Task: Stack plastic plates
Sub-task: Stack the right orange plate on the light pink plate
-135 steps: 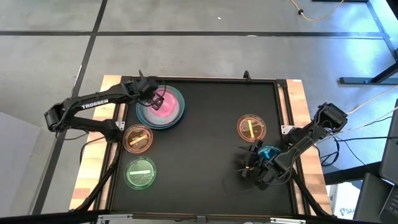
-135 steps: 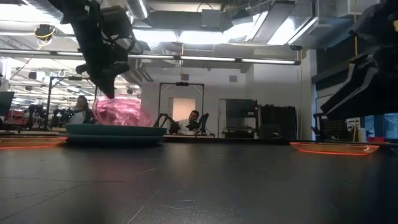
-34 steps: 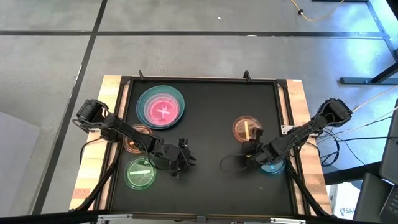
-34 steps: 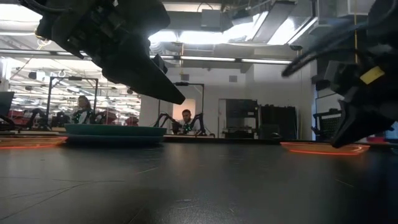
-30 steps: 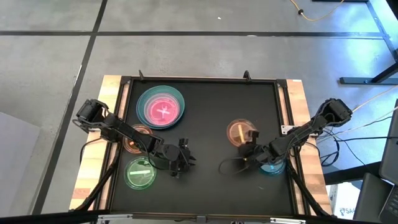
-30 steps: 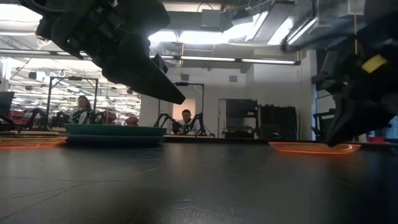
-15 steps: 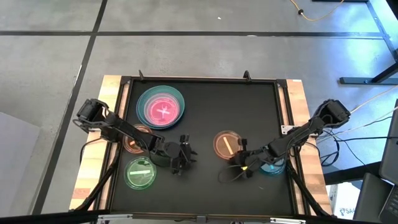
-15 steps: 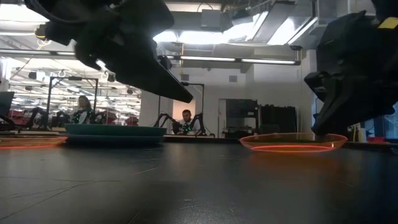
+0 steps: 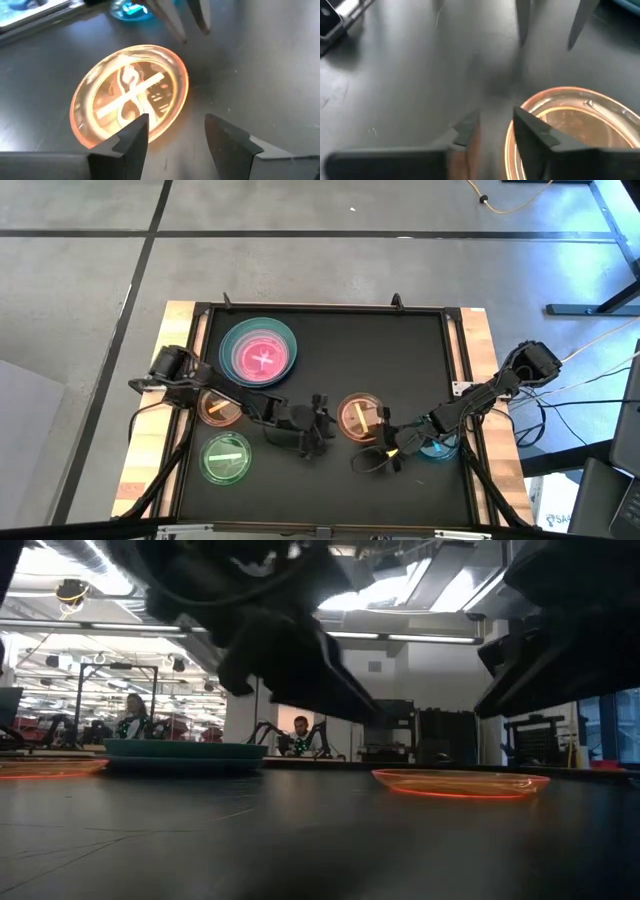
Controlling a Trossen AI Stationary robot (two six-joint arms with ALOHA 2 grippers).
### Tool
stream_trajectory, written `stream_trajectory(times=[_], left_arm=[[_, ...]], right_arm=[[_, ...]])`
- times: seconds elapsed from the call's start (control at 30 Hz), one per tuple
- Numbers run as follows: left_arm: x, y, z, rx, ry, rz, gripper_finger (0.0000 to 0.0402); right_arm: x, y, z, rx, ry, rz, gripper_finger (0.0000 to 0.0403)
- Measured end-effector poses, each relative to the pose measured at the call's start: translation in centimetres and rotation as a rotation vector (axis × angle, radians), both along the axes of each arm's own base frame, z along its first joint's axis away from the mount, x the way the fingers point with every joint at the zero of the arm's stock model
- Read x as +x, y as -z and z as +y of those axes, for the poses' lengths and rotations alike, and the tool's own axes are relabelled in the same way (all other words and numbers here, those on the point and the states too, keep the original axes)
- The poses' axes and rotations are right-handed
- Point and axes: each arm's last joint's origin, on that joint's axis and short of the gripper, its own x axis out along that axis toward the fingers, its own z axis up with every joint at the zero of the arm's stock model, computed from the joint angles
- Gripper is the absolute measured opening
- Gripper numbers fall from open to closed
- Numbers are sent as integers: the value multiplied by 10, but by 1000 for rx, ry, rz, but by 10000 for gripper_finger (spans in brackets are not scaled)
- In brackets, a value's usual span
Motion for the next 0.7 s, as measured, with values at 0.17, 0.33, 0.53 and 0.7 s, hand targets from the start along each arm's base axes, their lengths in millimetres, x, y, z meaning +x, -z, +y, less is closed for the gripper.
stream_trajectory(times=[0.17,0.33,0.53,0.7], left_arm=[[29,6,-4,72,82,90,187],[55,13,-1,113,128,198,186],[68,22,10,117,108,272,160],[69,24,20,114,91,292,108]], right_arm=[[1,-1,1,18,-19,-2,161],[1,-1,2,41,-43,6,178],[-1,-4,9,38,-73,-26,173],[-3,-7,15,-15,-81,-80,167]])
